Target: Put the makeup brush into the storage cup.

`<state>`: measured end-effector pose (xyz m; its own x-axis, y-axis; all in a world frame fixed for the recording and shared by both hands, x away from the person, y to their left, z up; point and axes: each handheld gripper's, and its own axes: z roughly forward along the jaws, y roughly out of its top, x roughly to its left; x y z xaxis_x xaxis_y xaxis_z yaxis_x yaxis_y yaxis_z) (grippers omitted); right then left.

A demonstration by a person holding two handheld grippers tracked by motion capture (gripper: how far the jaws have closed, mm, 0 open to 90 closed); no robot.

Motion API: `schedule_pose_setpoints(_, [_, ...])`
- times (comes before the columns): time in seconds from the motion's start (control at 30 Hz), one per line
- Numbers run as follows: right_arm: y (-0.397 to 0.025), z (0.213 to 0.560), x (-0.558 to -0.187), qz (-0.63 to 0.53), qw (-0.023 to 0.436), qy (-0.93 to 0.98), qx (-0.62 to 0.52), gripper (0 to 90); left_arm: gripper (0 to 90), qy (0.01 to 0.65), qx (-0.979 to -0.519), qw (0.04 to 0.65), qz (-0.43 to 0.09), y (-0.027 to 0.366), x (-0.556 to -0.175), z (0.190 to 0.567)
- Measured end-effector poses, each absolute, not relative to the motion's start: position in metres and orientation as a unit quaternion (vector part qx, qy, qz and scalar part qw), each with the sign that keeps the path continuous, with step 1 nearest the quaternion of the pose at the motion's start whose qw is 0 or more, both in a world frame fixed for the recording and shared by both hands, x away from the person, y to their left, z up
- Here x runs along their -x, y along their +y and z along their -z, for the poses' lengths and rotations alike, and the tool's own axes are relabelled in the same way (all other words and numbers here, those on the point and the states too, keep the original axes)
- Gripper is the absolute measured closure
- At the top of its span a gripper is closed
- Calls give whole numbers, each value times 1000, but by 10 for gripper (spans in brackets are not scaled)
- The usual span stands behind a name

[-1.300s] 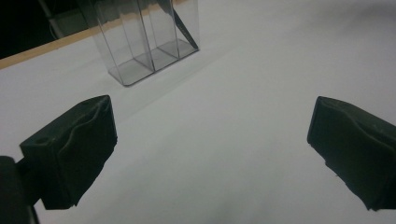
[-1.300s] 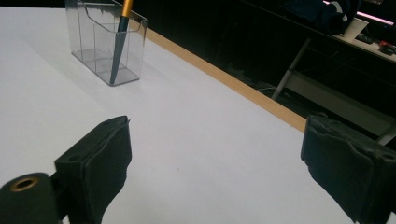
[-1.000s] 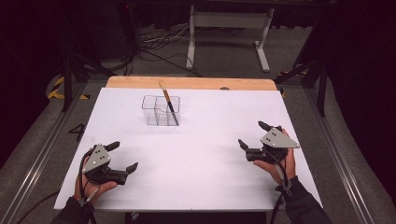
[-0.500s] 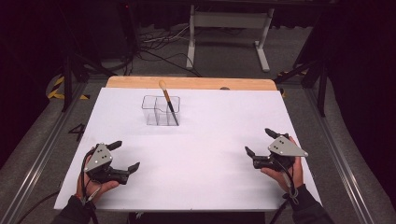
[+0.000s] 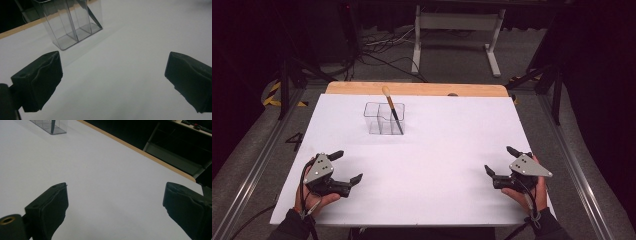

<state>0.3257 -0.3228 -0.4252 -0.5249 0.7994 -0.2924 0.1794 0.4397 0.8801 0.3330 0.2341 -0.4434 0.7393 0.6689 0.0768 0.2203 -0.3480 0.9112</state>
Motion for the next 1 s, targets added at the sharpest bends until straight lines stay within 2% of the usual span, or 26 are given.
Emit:
schedule_pose_setpoints(0.43, [-346,438,-321,-411,365,759,-349,70,22,283,-791,494,-222,232,-333,444])
schedule_pose_setpoints(1.0, [-349,439,-320,-421,366,750,-355,71,25,284,-793,492,-219,231,-328,445])
